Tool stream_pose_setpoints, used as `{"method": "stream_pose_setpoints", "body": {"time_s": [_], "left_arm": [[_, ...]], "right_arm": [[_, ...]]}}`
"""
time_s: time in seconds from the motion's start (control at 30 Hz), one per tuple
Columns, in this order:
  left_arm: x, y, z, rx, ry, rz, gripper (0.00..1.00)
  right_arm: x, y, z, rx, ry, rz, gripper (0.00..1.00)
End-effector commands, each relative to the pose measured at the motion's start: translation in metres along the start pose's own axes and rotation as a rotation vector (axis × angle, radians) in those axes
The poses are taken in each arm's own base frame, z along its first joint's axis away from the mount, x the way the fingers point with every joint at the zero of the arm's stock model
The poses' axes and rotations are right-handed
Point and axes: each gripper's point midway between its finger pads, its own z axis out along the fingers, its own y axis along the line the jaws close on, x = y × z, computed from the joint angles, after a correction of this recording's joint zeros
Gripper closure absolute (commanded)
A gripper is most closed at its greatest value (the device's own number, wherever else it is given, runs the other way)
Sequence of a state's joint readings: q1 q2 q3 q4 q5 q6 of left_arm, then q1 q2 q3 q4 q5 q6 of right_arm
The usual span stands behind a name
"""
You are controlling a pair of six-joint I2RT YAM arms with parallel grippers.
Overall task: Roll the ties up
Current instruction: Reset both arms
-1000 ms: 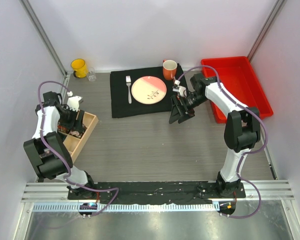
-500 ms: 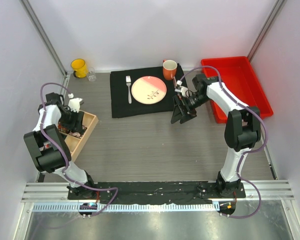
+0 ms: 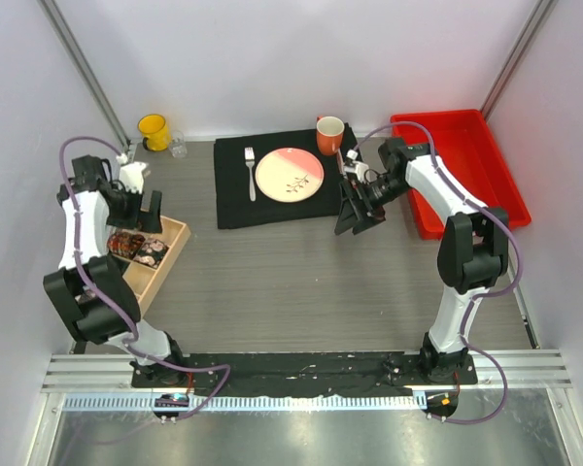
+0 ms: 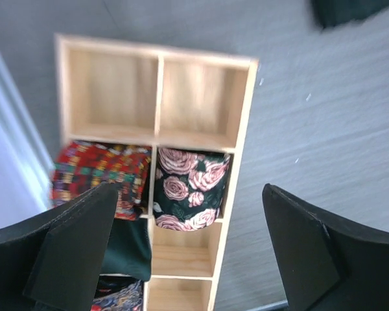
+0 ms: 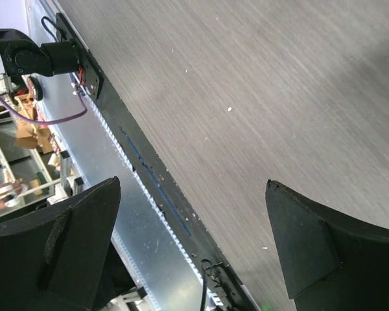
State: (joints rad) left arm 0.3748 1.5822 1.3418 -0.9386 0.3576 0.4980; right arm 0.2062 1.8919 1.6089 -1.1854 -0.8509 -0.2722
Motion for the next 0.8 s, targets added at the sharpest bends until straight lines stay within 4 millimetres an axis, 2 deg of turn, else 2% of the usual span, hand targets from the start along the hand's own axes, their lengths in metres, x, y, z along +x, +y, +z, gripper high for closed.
{"method": "stream_pose_setpoints", "body": {"time_s": [0.0, 0.07, 0.1, 0.13, 0.17, 0.2, 0.23, 0.27, 0.33, 0.37, 0.4, 0.43, 0.47, 0.57, 0.6, 0.67, 0.77], "left_arm": [[-0.058, -0.022, -0.053, -0.054, -0.173, 0.047, 0.00], [-0.077, -0.036, -0.054, -0.058, -0.193, 0.048, 0.00], [-0.090, -0.036, -0.061, -0.102, -0.213, 0.055, 0.00], [-0.099, -0.040, -0.062, -0.123, -0.225, 0.030, 0.00], [-0.112, -0.055, -0.055, -0.119, -0.233, 0.061, 0.00], [-0.125, -0.061, -0.058, -0.140, -0.261, 0.057, 0.00], [-0.132, -0.059, -0.056, -0.202, -0.268, 0.006, 0.00], [-0.147, -0.081, -0.045, -0.190, -0.284, 0.032, 0.00], [-0.159, -0.090, -0.037, -0.238, -0.291, 0.017, 0.00], [-0.165, -0.111, -0.021, -0.224, -0.284, 0.023, 0.00], [-0.165, -0.120, -0.013, -0.227, -0.271, 0.037, 0.00], [-0.163, -0.125, -0.006, -0.253, -0.254, 0.053, 0.00], [-0.158, -0.143, 0.008, -0.240, -0.226, 0.094, 0.00], [-0.139, -0.169, 0.039, -0.212, -0.169, 0.109, 0.00], [-0.133, -0.176, 0.046, -0.184, -0.150, 0.114, 0.00], [-0.120, -0.192, 0.056, -0.111, -0.123, 0.113, 0.01], [-0.121, -0.199, 0.054, -0.074, -0.145, 0.074, 0.00]], "right_arm": [[-0.017, 0.001, -0.018, 0.042, -0.053, -0.068, 0.01], [-0.028, -0.003, -0.028, 0.073, -0.093, -0.083, 0.01], [-0.032, -0.005, -0.033, 0.087, -0.113, -0.075, 0.00], [-0.043, -0.009, -0.040, 0.120, -0.151, -0.097, 0.01], [-0.050, -0.014, -0.051, 0.147, -0.190, -0.096, 0.00], [-0.057, -0.016, -0.056, 0.169, -0.222, -0.085, 0.01], [-0.070, -0.020, -0.069, 0.222, -0.283, -0.116, 0.00], [-0.077, -0.025, -0.078, 0.255, -0.325, -0.110, 0.00], [-0.088, -0.036, -0.086, 0.338, -0.398, -0.106, 0.00], [-0.091, -0.032, -0.093, 0.363, -0.439, -0.120, 0.00], [-0.104, -0.032, -0.099, 0.384, -0.516, -0.120, 0.00], [-0.095, -0.046, -0.088, 0.415, -0.516, -0.079, 0.00], [-0.095, -0.053, -0.092, 0.479, -0.546, -0.065, 0.00], [-0.085, -0.056, -0.082, 0.531, -0.584, -0.076, 0.01], [-0.084, -0.049, -0.081, 0.532, -0.597, -0.102, 0.01], [-0.068, -0.055, -0.068, 0.543, -0.562, -0.086, 0.00], [-0.062, -0.058, -0.073, 0.586, -0.567, -0.096, 0.00]]}}
